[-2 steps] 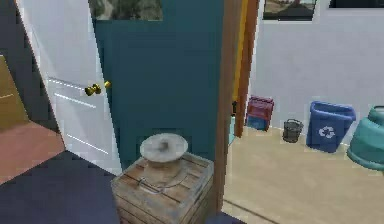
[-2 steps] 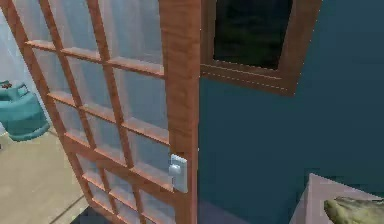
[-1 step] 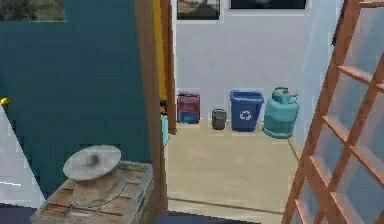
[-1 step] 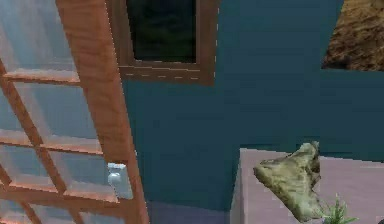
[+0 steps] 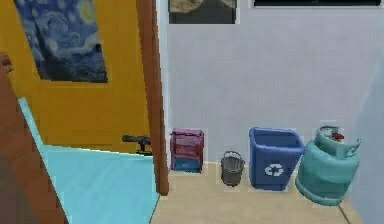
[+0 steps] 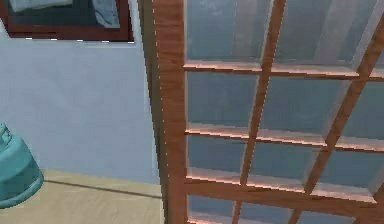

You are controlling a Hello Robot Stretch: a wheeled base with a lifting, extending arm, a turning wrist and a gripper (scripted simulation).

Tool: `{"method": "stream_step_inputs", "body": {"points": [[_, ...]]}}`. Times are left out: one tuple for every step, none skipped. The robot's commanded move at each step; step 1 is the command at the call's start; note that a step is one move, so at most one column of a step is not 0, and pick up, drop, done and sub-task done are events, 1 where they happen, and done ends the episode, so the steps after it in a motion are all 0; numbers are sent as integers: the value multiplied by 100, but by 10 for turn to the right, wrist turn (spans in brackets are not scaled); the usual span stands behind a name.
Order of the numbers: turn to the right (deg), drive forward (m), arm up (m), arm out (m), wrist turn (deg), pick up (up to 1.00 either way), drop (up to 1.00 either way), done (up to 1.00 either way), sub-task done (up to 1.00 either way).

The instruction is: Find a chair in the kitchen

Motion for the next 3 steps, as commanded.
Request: {"method": "stream_step_inputs", "body": {"points": [[90,0,0,0,0,0,0,0,0],[0,20,0,0,0,0,0,0,0],[-270,0,0,0,0,0,0,0,0]]}}
